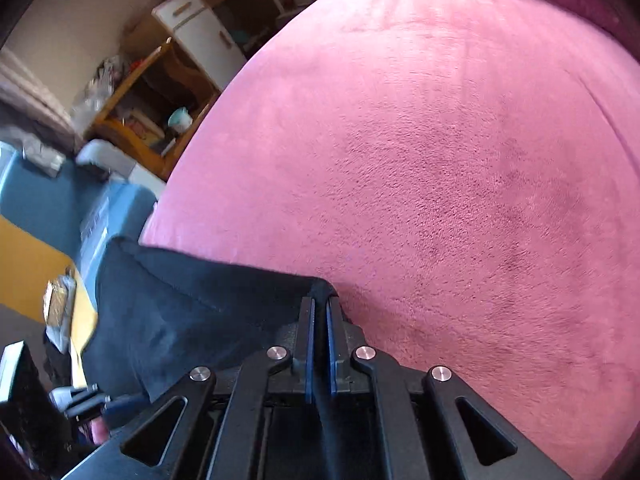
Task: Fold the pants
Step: 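Fold the held edge over the pants with the right gripper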
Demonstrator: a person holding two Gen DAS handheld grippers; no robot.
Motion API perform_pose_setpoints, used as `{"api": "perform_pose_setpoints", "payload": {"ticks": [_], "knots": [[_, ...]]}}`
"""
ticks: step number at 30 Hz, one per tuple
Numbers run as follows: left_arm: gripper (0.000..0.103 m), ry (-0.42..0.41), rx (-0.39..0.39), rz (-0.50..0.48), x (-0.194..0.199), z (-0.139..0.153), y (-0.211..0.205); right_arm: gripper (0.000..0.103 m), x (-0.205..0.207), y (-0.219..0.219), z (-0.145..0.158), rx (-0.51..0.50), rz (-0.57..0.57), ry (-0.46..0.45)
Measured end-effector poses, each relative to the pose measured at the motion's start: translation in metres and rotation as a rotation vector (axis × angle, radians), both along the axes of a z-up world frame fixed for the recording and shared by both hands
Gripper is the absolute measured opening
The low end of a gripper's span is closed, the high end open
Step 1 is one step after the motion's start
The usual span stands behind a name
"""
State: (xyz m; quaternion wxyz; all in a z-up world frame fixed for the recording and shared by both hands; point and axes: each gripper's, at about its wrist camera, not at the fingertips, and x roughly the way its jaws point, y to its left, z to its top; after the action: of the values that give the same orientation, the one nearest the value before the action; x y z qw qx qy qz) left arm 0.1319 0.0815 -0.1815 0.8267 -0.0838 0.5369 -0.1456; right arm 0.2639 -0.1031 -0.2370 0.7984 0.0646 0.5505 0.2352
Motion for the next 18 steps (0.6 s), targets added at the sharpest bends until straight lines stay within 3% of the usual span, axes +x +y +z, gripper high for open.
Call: {"api": "perform_pose_setpoints", "payload": {"ticks": [4,6,12,16,18], "knots": [[0.026,-0.009,0.002,0.002,-0.004,0.005,0.001,0.019,-0.009,-0.022,0.020,0.088,-0.058,-0.007],[0.026,-0.022,-0.002,0.011,-0.008,0.011,0.005,0.018,-0.023,-0.035,0.034,0.093,-0.065,-0.040],[0.026,-0.063,0.006,0.044,-0.013,0.022,0.016,0.018,-0.078,-0.052,0.051,0.028,-0.010,-0.054],[0.026,-0.051,0.020,0.066,-0.013,0.022,0.024,0.015,-0.091,-0.043,0.028,-0.067,0.007,-0.032],[0.026,-0.062,0.036,0.072,-0.016,0.020,0.025,0.013,-0.085,-0.037,0.017,-0.155,-0.040,-0.066]]}}
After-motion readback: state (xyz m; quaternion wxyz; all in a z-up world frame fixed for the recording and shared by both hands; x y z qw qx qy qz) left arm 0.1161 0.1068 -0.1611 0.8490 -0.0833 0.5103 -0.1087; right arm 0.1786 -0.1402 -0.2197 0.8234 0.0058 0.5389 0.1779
